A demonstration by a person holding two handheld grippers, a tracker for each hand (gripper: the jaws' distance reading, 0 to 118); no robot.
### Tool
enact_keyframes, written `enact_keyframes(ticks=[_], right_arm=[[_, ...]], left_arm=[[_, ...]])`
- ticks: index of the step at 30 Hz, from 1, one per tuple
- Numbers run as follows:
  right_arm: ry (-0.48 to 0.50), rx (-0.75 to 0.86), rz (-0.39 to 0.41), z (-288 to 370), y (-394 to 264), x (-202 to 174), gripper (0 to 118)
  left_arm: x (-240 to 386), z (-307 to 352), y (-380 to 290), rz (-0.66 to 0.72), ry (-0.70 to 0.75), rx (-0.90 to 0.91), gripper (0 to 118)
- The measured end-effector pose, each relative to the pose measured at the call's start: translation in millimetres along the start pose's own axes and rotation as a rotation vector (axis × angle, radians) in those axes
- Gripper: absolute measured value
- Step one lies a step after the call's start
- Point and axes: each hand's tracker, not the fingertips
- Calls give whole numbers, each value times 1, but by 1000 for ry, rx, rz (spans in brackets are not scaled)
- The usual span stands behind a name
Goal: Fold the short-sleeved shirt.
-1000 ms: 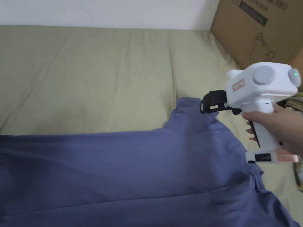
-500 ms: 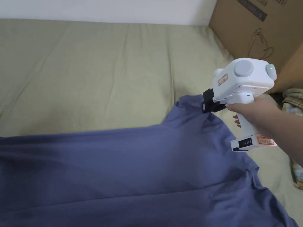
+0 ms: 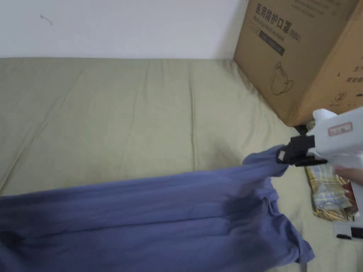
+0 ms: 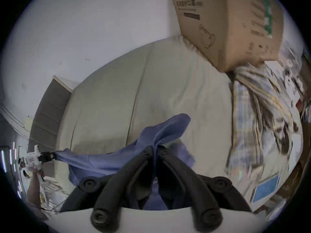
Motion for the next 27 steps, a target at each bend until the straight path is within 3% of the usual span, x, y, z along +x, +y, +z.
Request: enact_keyframes(ticks=[4, 7, 10, 12, 14, 16, 17, 18, 19, 20, 22, 27], right_arm=[[-2, -61, -33, -3, -61, 24, 5], [2, -116, -112, -22, -99, 46, 5], [6, -123, -109, -40, -123, 57, 6], [-31, -126, -98, -43, -130, 55, 24], [-96, -85, -90, -37, -132, 48, 41], [-172, -56, -67, -26, -130, 36, 46], [-233, -36, -20, -20, -130, 25, 66], [-280, -9, 37, -13, -130, 12, 80], [-317, 12, 87, -4, -128, 0, 80], [-342, 41, 134, 4, -128, -16, 80], [-329, 121, 188, 19, -128, -47, 80], [-262, 190, 161, 27, -126, -109, 80]], left_arm=[[7, 7, -56, -19, 8, -55, 0], [6, -5, -88, 3, 26, -74, 0], [11, -21, -110, 11, 53, -92, 1], [16, -26, -119, -2, 77, -119, 6], [23, -24, -125, -13, 103, -121, 26], [31, -14, -126, -10, 128, -80, 32], [35, -8, -125, 3, 126, -53, 52], [37, -1, -123, 43, 106, -17, 85], [42, 5, -122, 75, 86, 19, 107], [48, 14, -120, 99, 67, 76, 118], [65, 28, -111, 100, 63, 164, 117], [120, 36, -96, 4, 257, 260, 117]])
